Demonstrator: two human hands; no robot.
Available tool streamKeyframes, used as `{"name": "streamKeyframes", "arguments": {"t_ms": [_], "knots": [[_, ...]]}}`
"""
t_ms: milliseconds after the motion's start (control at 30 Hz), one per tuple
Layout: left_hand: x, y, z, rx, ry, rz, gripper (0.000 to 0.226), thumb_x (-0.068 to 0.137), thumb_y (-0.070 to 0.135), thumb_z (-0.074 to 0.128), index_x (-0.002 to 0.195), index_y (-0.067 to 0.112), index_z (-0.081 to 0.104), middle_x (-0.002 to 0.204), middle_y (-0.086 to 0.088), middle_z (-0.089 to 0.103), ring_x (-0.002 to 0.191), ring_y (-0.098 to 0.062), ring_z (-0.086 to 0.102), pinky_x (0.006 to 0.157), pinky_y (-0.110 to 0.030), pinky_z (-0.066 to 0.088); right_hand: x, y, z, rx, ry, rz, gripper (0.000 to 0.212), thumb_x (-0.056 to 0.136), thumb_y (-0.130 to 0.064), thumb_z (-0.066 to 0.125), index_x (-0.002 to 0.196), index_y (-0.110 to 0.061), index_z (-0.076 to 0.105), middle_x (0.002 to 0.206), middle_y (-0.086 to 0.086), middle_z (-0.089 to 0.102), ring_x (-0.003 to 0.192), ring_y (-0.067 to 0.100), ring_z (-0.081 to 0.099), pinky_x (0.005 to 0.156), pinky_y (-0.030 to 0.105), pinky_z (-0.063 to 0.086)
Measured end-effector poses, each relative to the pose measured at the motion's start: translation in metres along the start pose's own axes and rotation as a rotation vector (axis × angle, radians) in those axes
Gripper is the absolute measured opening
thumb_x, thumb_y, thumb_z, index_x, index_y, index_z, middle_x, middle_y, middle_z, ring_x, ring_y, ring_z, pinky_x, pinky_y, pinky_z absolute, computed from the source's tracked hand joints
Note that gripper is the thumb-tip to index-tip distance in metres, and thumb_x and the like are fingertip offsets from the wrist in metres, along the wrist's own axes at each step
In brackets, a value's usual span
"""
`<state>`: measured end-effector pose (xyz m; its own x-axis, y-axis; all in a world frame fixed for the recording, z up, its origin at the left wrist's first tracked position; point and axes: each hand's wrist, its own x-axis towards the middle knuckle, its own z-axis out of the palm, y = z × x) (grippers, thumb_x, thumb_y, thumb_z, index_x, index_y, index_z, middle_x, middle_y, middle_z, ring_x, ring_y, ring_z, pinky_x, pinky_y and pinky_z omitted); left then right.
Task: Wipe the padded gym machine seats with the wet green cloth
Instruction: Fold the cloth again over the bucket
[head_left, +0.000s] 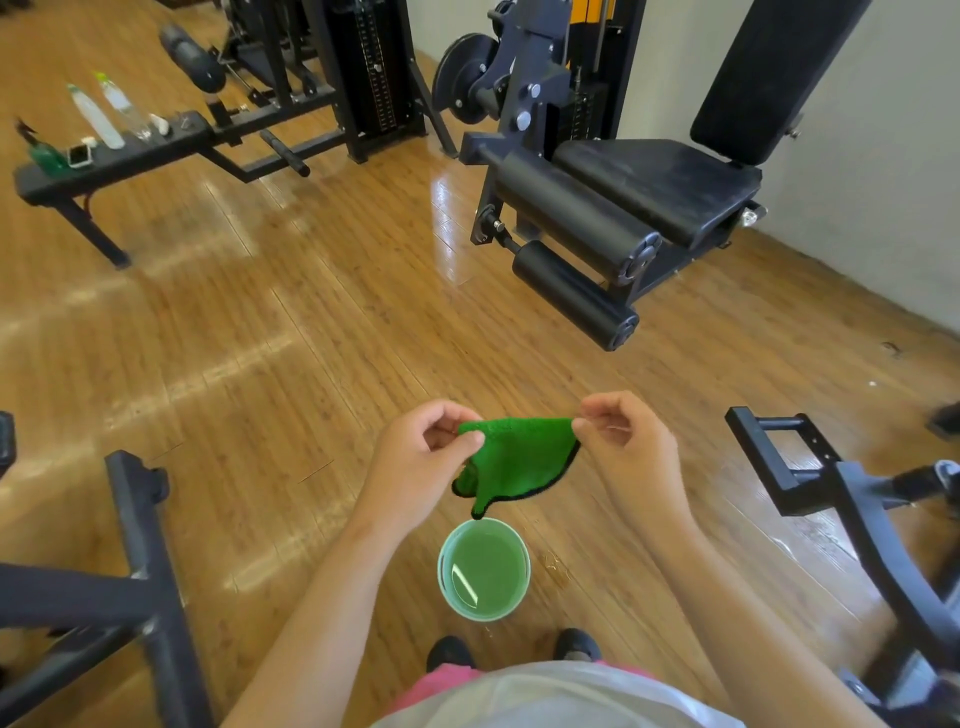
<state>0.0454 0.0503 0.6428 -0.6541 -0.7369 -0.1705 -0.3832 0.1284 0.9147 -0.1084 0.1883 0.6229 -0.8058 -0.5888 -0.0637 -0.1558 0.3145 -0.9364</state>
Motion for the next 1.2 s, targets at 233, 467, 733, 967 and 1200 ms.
{"name": "streamKeyframes", "arguments": {"t_ms": [233,467,733,967,1200], "knots": [[-0.004,0.001,0.025,0.03,0.033,-0.03,0.012,0.082,0.016,0.074,0.087,0.025,0.07,0.082,0.011,0.07,0.076,0.001,0.065,0.07,-0.018,0.052,-0.033,-0.005,0.041,0.236,-0.48,0.111,0.026,0.084,-0.015,0.074,0.106,-0.022,0.065,0.098,-0.011,0.073,0.092,0.005,0.069,0.08,0.022,0.054],[-0.019,-0.008,0.019,-0.045,0.051,0.01,0.015,0.092,0.019,0.062,0.104,0.025,0.07,0.094,0.01,0.071,0.089,-0.002,0.066,0.08,-0.023,0.054,-0.024,0.002,0.043,0.41,-0.427,0.304,0.015,0.094,-0.008,0.059,0.108,-0.009,0.064,0.093,0.006,0.076,0.085,0.021,0.073,0.072,0.03,0.059],[-0.008,-0.042,0.009,-0.497,-0.221,-0.534,0.035,0.091,0.051,0.049,0.097,0.019,0.063,0.086,0.002,0.062,0.082,-0.013,0.063,0.091,-0.031,0.047,-0.012,0.005,0.042,0.65,-0.578,0.474,0.024,0.097,-0.004,0.047,0.113,0.001,0.064,0.089,0.011,0.073,0.076,0.018,0.07,0.064,0.027,0.056],[-0.008,-0.056,0.004,-0.74,-0.292,-0.512,0.048,0.083,0.034,0.059,0.123,0.008,0.06,0.121,-0.013,0.067,0.113,-0.026,0.063,0.094,-0.038,0.05,-0.007,0.013,0.042,0.481,-0.613,0.442,0.021,0.099,-0.011,0.049,0.112,-0.007,0.064,0.107,0.014,0.071,0.094,0.025,0.067,0.084,0.036,0.055],[-0.004,-0.054,-0.021,-0.279,-0.296,-0.199,0.026,0.078,0.042,0.063,0.091,0.023,0.077,0.101,0.006,0.074,0.099,-0.006,0.066,0.088,-0.017,0.045,-0.008,0.011,0.034,0.335,-0.816,0.324,0.041,0.088,0.01,0.059,0.122,-0.011,0.05,0.104,0.015,0.072,0.095,0.033,0.069,0.085,0.043,0.055]]}}
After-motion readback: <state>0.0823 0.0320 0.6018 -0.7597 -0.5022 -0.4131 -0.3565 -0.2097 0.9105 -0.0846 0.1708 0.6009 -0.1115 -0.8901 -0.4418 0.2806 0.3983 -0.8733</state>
